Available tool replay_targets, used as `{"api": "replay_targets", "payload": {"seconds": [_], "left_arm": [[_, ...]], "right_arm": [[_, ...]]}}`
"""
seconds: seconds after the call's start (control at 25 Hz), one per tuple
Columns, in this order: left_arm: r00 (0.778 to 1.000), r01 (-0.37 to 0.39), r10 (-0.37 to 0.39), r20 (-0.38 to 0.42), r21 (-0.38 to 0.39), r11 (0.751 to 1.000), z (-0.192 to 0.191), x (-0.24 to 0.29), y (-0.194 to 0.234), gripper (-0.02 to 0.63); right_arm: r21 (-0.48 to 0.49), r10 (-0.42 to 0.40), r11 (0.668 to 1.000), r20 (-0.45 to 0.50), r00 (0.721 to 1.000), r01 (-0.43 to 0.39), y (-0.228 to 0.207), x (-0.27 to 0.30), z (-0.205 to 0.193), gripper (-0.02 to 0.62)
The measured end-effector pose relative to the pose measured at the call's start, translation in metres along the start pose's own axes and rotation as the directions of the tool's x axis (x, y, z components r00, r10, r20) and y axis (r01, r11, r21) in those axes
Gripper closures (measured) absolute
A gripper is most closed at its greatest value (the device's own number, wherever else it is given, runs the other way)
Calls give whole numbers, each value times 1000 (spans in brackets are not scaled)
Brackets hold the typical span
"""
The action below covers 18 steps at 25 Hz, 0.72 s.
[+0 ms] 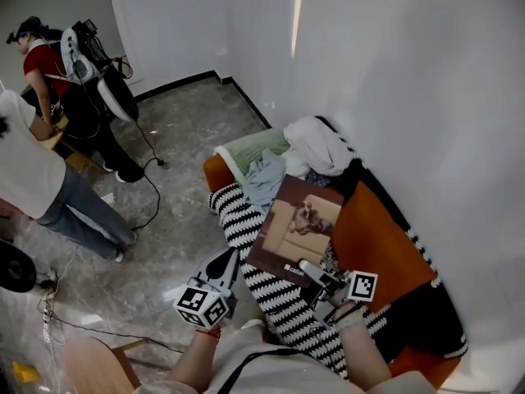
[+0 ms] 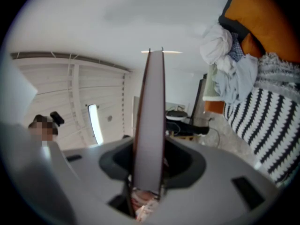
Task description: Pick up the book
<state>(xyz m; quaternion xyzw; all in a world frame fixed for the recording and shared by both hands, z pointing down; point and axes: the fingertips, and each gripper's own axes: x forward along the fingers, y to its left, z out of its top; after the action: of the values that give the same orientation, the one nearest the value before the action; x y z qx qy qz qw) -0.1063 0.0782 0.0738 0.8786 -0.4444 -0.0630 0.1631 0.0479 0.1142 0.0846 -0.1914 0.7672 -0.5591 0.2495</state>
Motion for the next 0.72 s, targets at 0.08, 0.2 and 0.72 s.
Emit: {"api": "replay_targets", "payload": {"seconds": [0.08,0.2,0.72], "left_arm": [[1000,0,0,-3,-2,1000,0,0,-1,583],[1000,-5,5,-6,-6,1000,0,-4,0,583],[1000,-21,21,-20,-17,1000,-10,-8,2,583]], "right_arm": [[2,-2,1000,-1,1000,2,1,0,0,428],[10,-2,1000,4,1000,2,1,-1,-1,428],[28,-8,1000,5,1000,8,-5,-4,-2,428]]}}
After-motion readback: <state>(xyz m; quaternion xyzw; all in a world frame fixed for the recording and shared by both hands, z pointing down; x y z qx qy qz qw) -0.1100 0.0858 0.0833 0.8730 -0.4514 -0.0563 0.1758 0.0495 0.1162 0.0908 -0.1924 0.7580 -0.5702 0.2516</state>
